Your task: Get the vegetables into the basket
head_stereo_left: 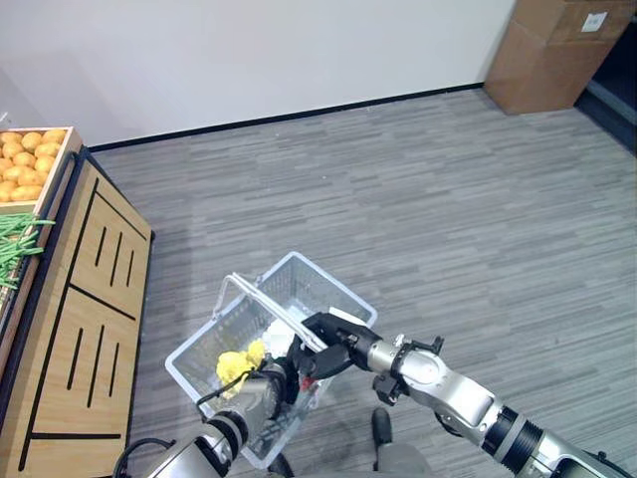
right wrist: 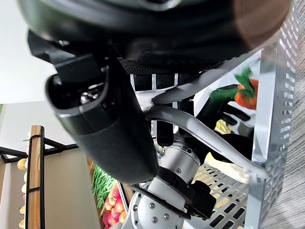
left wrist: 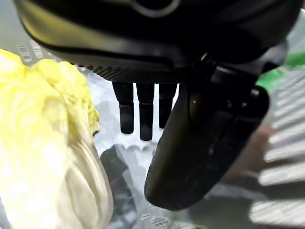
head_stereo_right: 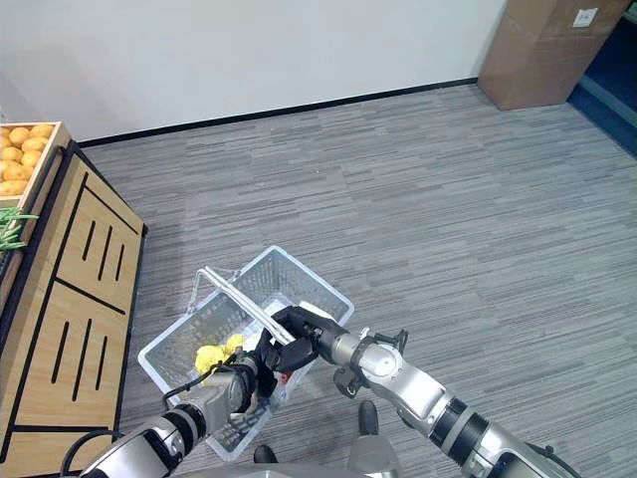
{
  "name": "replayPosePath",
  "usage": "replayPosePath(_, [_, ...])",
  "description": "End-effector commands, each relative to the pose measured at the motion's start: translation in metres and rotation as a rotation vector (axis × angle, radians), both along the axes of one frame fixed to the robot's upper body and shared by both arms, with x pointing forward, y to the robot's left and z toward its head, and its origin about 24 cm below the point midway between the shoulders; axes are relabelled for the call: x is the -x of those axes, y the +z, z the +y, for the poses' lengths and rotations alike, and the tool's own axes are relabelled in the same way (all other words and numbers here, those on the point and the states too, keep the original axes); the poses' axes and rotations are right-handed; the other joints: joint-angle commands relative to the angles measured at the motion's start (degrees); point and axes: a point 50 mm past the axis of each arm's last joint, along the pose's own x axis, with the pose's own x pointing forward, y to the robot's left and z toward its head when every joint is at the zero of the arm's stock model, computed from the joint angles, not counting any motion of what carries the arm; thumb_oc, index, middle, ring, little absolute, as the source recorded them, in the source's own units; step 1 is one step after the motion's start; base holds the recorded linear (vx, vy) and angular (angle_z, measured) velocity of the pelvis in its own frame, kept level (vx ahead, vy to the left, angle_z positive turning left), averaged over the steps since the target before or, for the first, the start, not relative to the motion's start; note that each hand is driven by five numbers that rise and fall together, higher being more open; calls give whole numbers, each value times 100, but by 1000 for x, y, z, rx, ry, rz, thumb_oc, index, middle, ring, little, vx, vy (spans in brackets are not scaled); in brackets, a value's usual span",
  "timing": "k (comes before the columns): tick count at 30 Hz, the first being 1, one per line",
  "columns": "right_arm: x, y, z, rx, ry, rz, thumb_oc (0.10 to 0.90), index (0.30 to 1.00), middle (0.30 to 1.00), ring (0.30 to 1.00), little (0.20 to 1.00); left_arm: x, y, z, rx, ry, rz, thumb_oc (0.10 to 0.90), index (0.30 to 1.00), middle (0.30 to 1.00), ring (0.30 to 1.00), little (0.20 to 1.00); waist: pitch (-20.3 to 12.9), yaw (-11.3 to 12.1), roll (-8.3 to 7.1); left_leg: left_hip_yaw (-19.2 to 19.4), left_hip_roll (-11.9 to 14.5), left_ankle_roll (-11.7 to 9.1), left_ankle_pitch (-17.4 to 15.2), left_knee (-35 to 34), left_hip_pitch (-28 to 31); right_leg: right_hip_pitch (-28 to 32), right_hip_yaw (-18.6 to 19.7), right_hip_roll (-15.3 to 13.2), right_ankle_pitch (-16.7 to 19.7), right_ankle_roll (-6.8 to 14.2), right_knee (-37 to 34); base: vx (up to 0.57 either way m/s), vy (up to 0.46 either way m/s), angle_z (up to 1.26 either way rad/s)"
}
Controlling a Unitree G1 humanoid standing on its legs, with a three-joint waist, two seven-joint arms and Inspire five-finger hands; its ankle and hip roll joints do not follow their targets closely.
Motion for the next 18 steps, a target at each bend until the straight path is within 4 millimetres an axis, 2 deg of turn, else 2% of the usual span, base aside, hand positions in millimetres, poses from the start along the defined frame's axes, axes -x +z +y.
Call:
replayPosePath(1, [-7, 109, 65, -489, 204, -314, 400, 300, 300, 300, 300, -35, 22, -3, -52, -60, -124, 900, 1000, 1000, 1000, 1000, -187, 44, -303, -230, 256, -350, -45, 100, 86, 210, -174, -489, -138, 476, 232, 0, 0, 0])
replayPosePath(6, [-8, 103, 64, -462, 197, -309, 400, 300, 300, 300, 300, -33, 20, -3, -46, -57, -116, 900, 1000, 1000, 1000, 1000, -211, 50, -307, -230, 268, -350, -63, 111, 136, 256, -167, -469, -164, 460, 240, 0, 0, 0])
replayPosePath(7, [-10, 85, 61, -416, 155, -255, 400, 300, 300, 300, 300, -33, 21, -5, -40, -63, -114, 900, 1000, 1000, 1000, 1000, -211, 65, -297, -256, 271, -346, -58, 110, 137, 273, -179, -468, -181, 453, 251, 0, 0, 0])
replayPosePath(8, [-10, 85, 62, -417, 155, -255, 400, 300, 300, 300, 300, -32, 20, -5, -41, -64, -113, 900, 1000, 1000, 1000, 1000, -217, 63, -300, -260, 272, -347, -58, 109, 138, 276, -184, -468, -184, 453, 252, 0, 0, 0])
replayPosePath(9, [-15, 65, 56, -334, 100, -224, 400, 300, 300, 300, 300, -31, 19, -6, -38, -69, -103, 900, 1000, 1000, 1000, 1000, -225, 77, -292, -287, 271, -348, -55, 97, 146, 301, -202, -470, -192, 452, 254, 0, 0, 0])
replayPosePath(10, [-15, 65, 56, -334, 100, -224, 400, 300, 300, 300, 300, -31, 19, -6, -38, -70, -102, 900, 1000, 1000, 1000, 1000, -227, 76, -293, -290, 271, -348, -55, 96, 147, 304, -205, -470, -193, 452, 253, 8, -1, 4])
replayPosePath(11, [-19, 38, 44, -243, 16, -169, 400, 300, 300, 300, 300, -28, 17, -6, -30, -62, -87, 900, 1000, 1000, 1000, 1000, -246, 99, -272, -314, 270, -347, -61, 94, 162, 336, -237, -473, -208, 448, 252, 20, 4, 4])
replayPosePath(15, [-20, -5, 18, -114, -150, -57, 400, 300, 300, 300, 300, -21, 12, -4, -9, -38, -51, 900, 1000, 1000, 1000, 1000, -312, 125, -245, -352, 269, -338, -79, 92, 204, 421, -279, -469, -226, 443, 230, 23, 1, 7])
replayPosePath(16, [-20, -6, 19, -115, -151, -56, 400, 300, 300, 300, 300, -21, 11, -4, -10, -39, -49, 900, 1000, 1000, 1000, 1000, -317, 128, -250, -354, 270, -339, -81, 91, 207, 426, -282, -468, -226, 443, 226, 23, 4, 3])
replayPosePath(18, [-19, -34, -3, -9, -273, 12, 400, 300, 300, 300, 300, -16, 7, -1, -7, -18, -26, 900, 1000, 1000, 1000, 1000, -349, 151, -224, -379, 266, -341, -93, 94, 230, 479, -305, -465, -239, 438, 208, 30, 3, 5])
